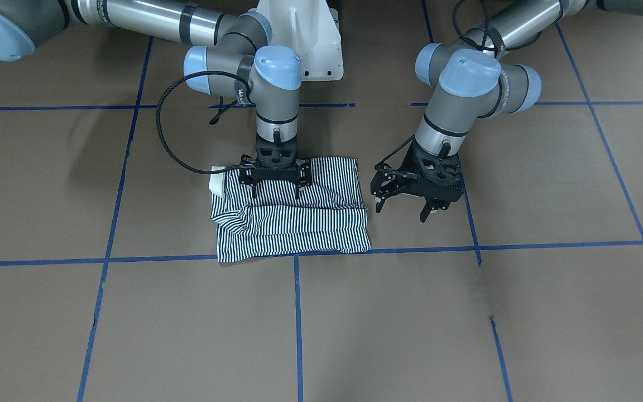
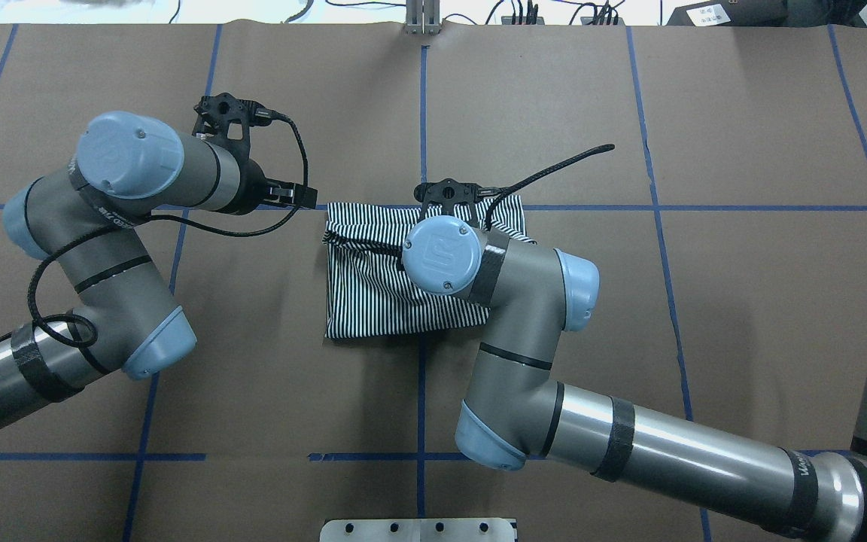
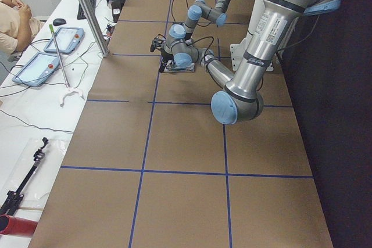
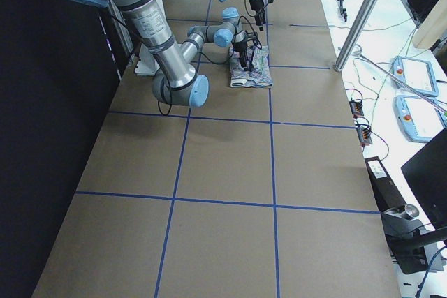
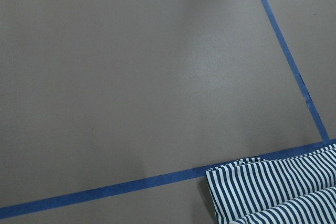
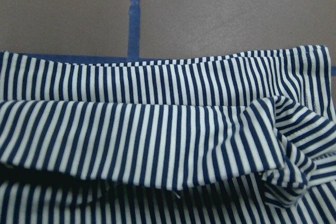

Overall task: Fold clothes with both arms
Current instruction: 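Lay the folded edge down and open both grippers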

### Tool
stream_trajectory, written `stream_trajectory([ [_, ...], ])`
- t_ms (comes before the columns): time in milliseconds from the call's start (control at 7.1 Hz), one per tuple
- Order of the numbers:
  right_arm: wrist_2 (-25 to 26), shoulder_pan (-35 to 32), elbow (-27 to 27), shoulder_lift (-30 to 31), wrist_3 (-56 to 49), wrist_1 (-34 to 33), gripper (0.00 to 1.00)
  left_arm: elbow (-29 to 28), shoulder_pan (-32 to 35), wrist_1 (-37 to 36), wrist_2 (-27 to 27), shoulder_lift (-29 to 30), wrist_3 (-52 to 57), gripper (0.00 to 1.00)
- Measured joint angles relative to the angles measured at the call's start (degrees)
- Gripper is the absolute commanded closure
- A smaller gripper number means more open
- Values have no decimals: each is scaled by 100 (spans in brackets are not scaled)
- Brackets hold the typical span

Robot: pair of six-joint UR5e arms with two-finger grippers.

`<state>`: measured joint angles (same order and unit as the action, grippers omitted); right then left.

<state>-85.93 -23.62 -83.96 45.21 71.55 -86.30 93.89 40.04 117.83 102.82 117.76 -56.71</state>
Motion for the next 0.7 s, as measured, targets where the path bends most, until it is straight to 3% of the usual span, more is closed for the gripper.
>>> stream_trajectory([
  [423,150,-153,346,-70,-277,-4,0,12,4,3,1,-7,-14,0],
  [704,154,-468,922,-308,-325,77,0,18,4,3,1,-10,-29,0],
])
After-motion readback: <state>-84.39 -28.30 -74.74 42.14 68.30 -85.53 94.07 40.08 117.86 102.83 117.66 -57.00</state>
